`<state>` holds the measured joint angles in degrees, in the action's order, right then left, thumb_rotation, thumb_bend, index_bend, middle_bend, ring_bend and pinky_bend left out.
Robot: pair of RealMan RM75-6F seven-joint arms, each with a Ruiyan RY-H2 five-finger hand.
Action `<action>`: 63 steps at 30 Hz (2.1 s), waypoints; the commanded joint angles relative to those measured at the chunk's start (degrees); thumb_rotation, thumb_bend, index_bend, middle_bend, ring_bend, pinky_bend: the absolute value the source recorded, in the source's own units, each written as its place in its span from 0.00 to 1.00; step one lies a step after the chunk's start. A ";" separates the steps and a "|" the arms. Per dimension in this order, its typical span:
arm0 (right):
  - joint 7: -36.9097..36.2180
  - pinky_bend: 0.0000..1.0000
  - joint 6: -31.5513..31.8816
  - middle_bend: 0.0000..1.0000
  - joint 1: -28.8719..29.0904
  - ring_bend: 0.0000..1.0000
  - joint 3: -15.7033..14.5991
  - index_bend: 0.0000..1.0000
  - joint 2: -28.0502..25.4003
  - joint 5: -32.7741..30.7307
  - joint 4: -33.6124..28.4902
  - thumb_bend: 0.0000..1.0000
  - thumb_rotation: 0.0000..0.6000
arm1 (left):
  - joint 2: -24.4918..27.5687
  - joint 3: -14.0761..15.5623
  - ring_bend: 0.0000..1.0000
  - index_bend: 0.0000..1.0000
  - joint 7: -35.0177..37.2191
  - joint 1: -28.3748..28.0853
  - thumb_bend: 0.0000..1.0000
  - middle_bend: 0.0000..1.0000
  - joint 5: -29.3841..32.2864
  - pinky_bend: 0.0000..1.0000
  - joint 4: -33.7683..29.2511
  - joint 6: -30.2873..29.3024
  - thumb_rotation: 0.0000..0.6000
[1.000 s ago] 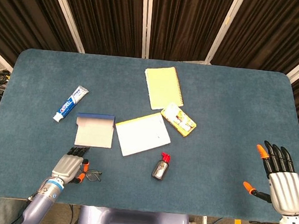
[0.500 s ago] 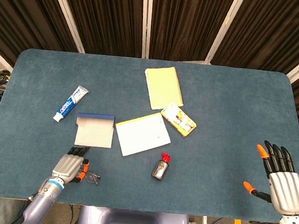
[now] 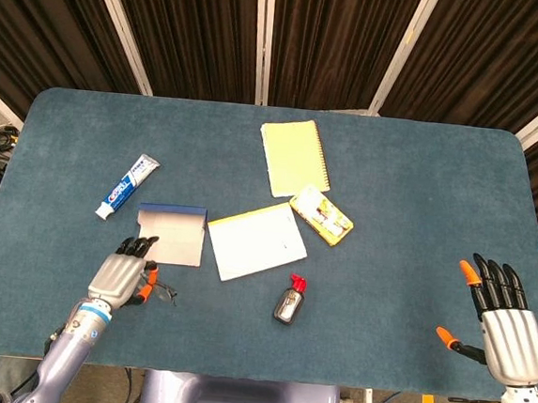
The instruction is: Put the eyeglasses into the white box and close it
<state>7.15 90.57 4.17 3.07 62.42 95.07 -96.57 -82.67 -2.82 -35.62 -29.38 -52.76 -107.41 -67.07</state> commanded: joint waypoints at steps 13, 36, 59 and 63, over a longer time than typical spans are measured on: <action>1.89 0.00 -2.67 0.00 0.99 0.00 0.84 0.00 1.37 -3.18 1.45 0.00 1.00 | -4.22 -9.32 0.00 0.63 1.58 -9.28 0.55 0.00 9.44 0.00 15.42 7.77 1.00; 4.35 0.00 -3.42 0.00 1.30 0.00 1.79 0.00 2.41 -6.19 2.26 0.00 1.00 | -9.47 -9.95 0.00 0.63 4.75 -15.91 0.55 0.00 12.71 0.00 30.56 15.42 1.00; 3.62 0.00 -3.47 0.00 1.42 0.00 1.85 0.00 2.14 -6.53 2.54 0.00 1.00 | -10.83 -8.89 0.00 0.00 10.76 -15.22 0.19 0.00 6.23 0.00 35.24 14.67 1.00; 3.66 0.00 -3.96 0.00 1.58 0.00 1.99 0.00 2.27 -7.18 2.76 0.00 1.00 | -12.90 -9.25 0.00 0.00 11.98 -16.26 0.19 0.00 5.57 0.00 39.17 16.50 1.00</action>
<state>10.79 86.65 5.72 5.03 64.66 87.94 -93.85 -94.39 -11.82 -24.50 -44.94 -46.75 -69.87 -51.79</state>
